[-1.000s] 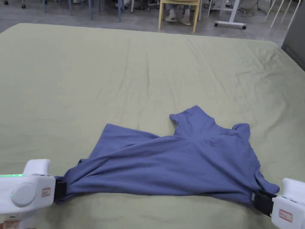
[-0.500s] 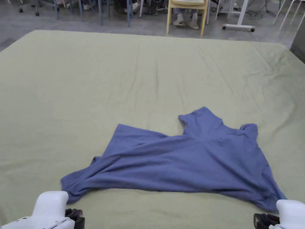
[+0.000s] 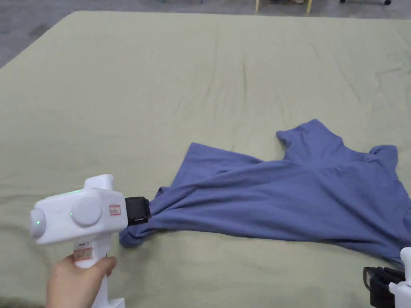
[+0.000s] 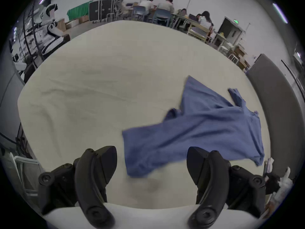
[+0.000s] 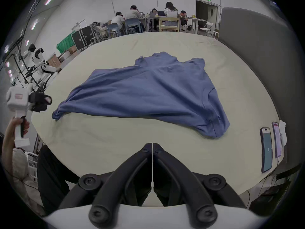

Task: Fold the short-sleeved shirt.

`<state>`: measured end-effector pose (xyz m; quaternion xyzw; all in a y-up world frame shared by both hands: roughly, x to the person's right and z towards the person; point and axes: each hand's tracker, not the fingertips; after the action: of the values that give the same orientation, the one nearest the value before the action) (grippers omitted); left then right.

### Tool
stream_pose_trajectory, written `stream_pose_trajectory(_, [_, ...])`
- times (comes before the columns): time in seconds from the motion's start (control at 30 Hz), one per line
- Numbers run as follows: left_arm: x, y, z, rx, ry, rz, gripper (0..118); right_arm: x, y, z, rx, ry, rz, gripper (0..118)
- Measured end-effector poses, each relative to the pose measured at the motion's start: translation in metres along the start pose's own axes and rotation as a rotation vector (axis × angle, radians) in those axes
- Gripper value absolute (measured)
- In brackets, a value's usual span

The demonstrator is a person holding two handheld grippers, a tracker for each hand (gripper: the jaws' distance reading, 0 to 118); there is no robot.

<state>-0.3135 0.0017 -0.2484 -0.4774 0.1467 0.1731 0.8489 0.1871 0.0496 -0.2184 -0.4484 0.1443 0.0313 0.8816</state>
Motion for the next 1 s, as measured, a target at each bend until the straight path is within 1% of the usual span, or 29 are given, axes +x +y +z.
stream_pose_trajectory(0.03, [-0.006,0.005,-0.014,-0.04,0.014,0.003,96,-0.001,0.002,-0.003,-0.004,-0.001,-0.001,3])
stream_pose_trajectory(0.13, [-0.008,0.004,-0.049,-0.096,0.01,-0.061,96,0.0,0.007,-0.018,-0.027,-0.005,0.004,3])
stream_pose_trajectory(0.17, [-0.007,-0.003,-0.058,-0.105,0.011,-0.089,91,-0.002,0.009,-0.022,-0.035,-0.005,0.011,3])
stream_pose_trajectory(0.2, [-0.008,-0.007,-0.064,-0.103,-0.003,-0.091,67,-0.003,0.012,-0.026,-0.045,-0.009,0.017,3])
stream_pose_trajectory(0.23, [-0.006,-0.011,-0.064,-0.048,-0.011,-0.112,56,-0.005,0.014,-0.03,-0.052,-0.012,0.022,3])
stream_pose_trajectory(0.27, [-0.005,-0.011,-0.055,-0.019,-0.018,-0.1,40,-0.014,0.018,-0.032,-0.058,-0.014,0.027,3])
stream_pose_trajectory(0.3, [0.0,-0.014,-0.051,-0.011,-0.074,-0.097,5,-0.016,0.02,-0.035,-0.062,-0.016,0.028,3])
stream_pose_trajectory(0.33, [0.005,-0.016,-0.052,-0.018,-0.17,-0.034,5,-0.016,0.023,-0.037,-0.065,-0.012,0.028,3])
stream_pose_trajectory(0.37, [0.003,-0.019,-0.051,-0.029,-0.065,-0.06,5,-0.016,0.027,-0.039,-0.066,-0.008,0.029,3])
stream_pose_trajectory(0.4, [0.003,-0.019,-0.049,-0.018,-0.062,-0.106,5,-0.016,0.032,-0.041,-0.066,-0.007,0.031,3])
stream_pose_trajectory(0.43, [0.008,-0.02,-0.036,-0.001,-0.069,-0.071,5,-0.016,0.038,-0.042,-0.06,-0.006,0.031,3])
stream_pose_trajectory(0.53, [0.001,-0.018,-0.025,0.009,-0.118,-0.01,5,-0.009,0.062,-0.041,-0.029,0.015,0.034,3])
stream_pose_trajectory(0.57, [0.003,-0.014,-0.018,0.019,-0.124,-0.009,5,-0.004,0.075,-0.042,-0.012,0.035,0.032,13])
stream_pose_trajectory(0.6, [0.002,-0.012,-0.014,0.032,-0.131,-0.001,5,0.001,0.088,-0.043,-0.003,0.044,0.023,70])
stream_pose_trajectory(0.63, [0.003,-0.009,-0.009,0.043,-0.142,0.002,5,0.007,0.105,-0.047,-0.003,0.047,0.019,111])
stream_pose_trajectory(0.67, [0.004,-0.005,-0.006,0.052,-0.146,-0.003,5,0.016,0.125,-0.06,-0.012,0.058,0.022,118])
stream_pose_trajectory(0.7, [0.008,0.0,0.001,0.062,-0.147,-0.009,5,0.023,0.142,-0.068,-0.006,0.082,0.021,118])
stream_pose_trajectory(0.73, [0.01,0.003,0.003,0.064,-0.146,-0.013,5,0.028,0.16,-0.072,0.102,0.086,0.017,118])
stream_pose_trajectory(0.77, [0.012,0.006,0.005,0.067,-0.146,-0.019,5,0.034,0.181,-0.084,0.059,0.07,0.009,118])
stream_pose_trajectory(0.8, [0.013,0.009,0.005,0.071,-0.144,-0.028,5,0.037,0.208,-0.09,0.049,0.068,0.007,118])
stream_pose_trajectory(0.9, [0.016,0.014,-0.007,0.059,-0.13,-0.05,5,0.053,0.265,-0.142,0.014,0.02,-0.018,118])
stream_pose_trajectory(0.93, [0.015,0.014,-0.009,0.053,-0.127,-0.054,5,0.079,0.273,-0.182,-0.043,-0.006,-0.032,118])
stream_pose_trajectory(1.0, [0.02,0.015,-0.011,0.033,-0.12,-0.053,5,0.086,0.291,-0.233,-0.142,-0.06,-0.008,118])
